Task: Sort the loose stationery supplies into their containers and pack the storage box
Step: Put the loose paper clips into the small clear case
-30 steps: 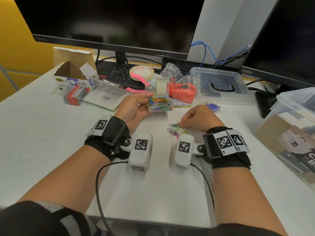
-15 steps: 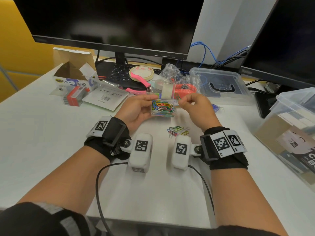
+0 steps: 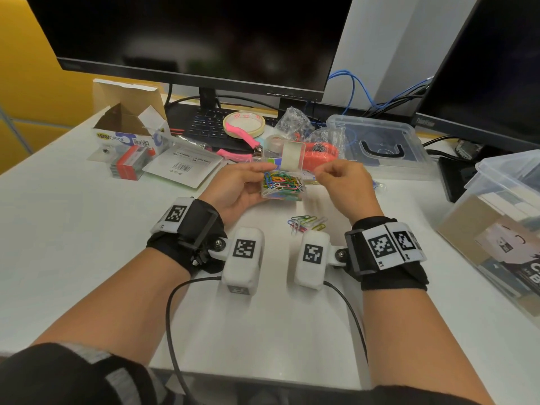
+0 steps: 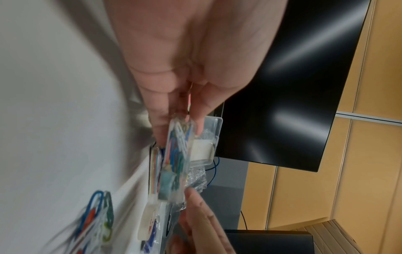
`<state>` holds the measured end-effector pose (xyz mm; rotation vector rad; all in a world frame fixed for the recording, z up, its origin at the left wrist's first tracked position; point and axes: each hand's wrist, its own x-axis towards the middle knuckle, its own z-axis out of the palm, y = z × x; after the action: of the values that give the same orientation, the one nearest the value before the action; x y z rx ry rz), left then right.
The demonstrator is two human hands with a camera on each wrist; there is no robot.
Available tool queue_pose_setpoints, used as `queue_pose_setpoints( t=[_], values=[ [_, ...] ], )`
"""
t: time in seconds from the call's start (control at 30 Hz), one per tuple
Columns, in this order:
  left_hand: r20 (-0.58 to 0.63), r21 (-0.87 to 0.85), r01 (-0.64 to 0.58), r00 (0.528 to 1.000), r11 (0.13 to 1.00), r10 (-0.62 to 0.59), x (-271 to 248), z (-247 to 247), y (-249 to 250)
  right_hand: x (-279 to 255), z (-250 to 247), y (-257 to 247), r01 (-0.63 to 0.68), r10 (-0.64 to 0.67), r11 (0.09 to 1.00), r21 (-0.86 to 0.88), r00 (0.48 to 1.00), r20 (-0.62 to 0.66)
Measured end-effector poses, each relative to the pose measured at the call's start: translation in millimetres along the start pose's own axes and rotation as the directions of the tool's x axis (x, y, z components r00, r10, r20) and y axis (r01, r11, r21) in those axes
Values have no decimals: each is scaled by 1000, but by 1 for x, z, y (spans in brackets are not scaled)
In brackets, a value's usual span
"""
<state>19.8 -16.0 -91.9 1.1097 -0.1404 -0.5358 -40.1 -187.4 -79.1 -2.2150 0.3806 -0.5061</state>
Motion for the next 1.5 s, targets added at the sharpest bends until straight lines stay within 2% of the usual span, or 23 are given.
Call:
queue_pose_setpoints(
  t=[0.07, 0.13, 0.2, 0.27, 0.53, 0.63, 0.73, 0.87, 0.93, 1.0, 1.1, 1.17, 1.27, 1.37, 1.5],
  values=[
    [-32, -16, -9, 999, 1000, 8, 1, -1, 0, 0, -4, 6, -75, 75, 997, -10, 997, 36],
    [-59, -37, -19, 998, 999, 17, 2, -2, 1, -2, -6, 8, -129, 139, 989, -68, 974, 180],
    [-78, -51, -29, 997, 998, 25, 3, -4, 0, -7, -6, 6, -135, 177, 981, -137, 915, 362],
    [-86, -47, -37, 996, 998, 33, 4, -5, 0, -10, -4, 4, -133, 186, 980, -145, 869, 458],
    [-95, -46, -36, 995, 998, 32, 4, -5, -1, -7, 5, 3, -3, 113, 977, -213, 854, 508],
    [-93, -46, -37, 995, 998, 32, 3, -5, 0, -6, 6, 3, 42, 98, 963, -267, 867, 489],
    [-85, -44, -36, 996, 998, 32, 3, -4, 0, -4, 3, 4, 29, 75, 972, -234, 903, 422],
    [-82, -24, -44, 996, 999, 42, 2, -3, 2, -1, 1, 5, -19, 43, 993, -119, 979, 200],
    [-75, -16, -45, 996, 999, 44, 2, -2, 1, 0, 3, 4, -5, 8, 999, -35, 996, 91],
    [-57, -4, -36, 998, 999, 36, 2, -2, 0, 2, 6, 2, 43, -43, 998, 43, 999, 16],
    [0, 39, -4, 1000, 999, 4, 1, -1, -2, 1, 9, -2, 148, -147, 988, 52, 989, -29],
    [52, 73, 19, 998, 997, -23, -1, 0, -2, 0, 12, -4, 206, -205, 978, 34, 978, -28],
    [100, 75, 36, 994, 997, -44, -3, 1, -3, -2, 13, -7, 257, -256, 966, -36, 966, 41],
    [97, 57, 33, 995, 998, -39, -3, 0, -2, -4, 12, -11, 253, -252, 967, -35, 967, 42],
    [43, 11, 22, 999, 1000, -22, -1, -1, -1, -2, 5, -7, 116, -115, 993, 1, 987, -108]
  ],
)
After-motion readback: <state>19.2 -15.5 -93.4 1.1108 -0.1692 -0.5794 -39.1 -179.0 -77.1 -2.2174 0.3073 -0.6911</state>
